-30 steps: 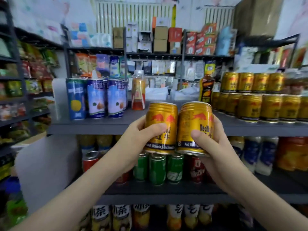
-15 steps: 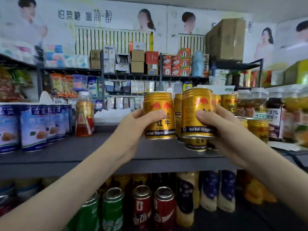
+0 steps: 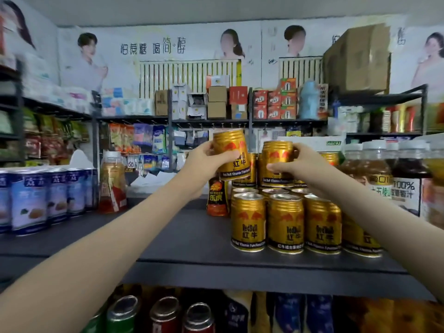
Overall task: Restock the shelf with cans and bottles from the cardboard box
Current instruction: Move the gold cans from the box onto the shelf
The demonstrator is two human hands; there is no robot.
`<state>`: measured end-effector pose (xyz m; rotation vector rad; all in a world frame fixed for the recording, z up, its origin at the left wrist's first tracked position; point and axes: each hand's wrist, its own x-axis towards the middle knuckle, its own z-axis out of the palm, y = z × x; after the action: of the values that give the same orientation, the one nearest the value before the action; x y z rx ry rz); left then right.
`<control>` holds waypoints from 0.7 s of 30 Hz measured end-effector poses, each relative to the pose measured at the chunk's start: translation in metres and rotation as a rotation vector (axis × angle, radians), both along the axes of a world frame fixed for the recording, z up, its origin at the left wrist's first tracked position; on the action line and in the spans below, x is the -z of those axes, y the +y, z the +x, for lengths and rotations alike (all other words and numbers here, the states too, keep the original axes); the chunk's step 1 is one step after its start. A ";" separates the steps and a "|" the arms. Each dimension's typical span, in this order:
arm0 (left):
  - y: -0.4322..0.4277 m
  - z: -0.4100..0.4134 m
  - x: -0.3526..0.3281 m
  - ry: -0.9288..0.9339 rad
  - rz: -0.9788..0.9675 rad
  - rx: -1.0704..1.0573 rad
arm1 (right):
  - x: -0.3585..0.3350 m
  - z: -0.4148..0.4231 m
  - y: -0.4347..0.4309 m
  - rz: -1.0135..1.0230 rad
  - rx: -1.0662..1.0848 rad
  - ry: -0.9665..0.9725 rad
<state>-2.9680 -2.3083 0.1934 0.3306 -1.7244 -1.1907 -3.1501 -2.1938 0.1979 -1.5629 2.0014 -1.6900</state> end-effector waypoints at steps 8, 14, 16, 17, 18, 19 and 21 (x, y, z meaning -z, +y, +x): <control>-0.028 -0.027 0.011 -0.154 -0.079 0.013 | 0.002 -0.007 -0.014 0.119 0.010 0.066; -0.042 -0.037 0.017 -0.152 -0.078 0.021 | -0.001 -0.014 -0.013 0.254 0.077 0.180; -0.040 -0.040 0.018 -0.155 -0.070 0.044 | -0.002 -0.015 -0.013 0.275 0.078 0.190; -0.039 -0.042 0.019 -0.162 -0.068 0.055 | -0.002 -0.016 -0.013 0.280 0.075 0.190; -0.039 -0.044 0.020 -0.172 -0.070 0.065 | -0.002 -0.016 -0.013 0.280 0.070 0.191; -0.039 -0.046 0.021 -0.178 -0.070 0.069 | -0.001 -0.016 -0.013 0.273 0.063 0.196; -0.039 -0.046 0.022 -0.188 -0.078 0.068 | 0.001 -0.014 -0.010 0.250 0.060 0.231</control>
<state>-3.0140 -2.3475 0.1714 0.3487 -1.9533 -1.1673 -3.1642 -2.2034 0.1970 -1.6866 2.2855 -1.2624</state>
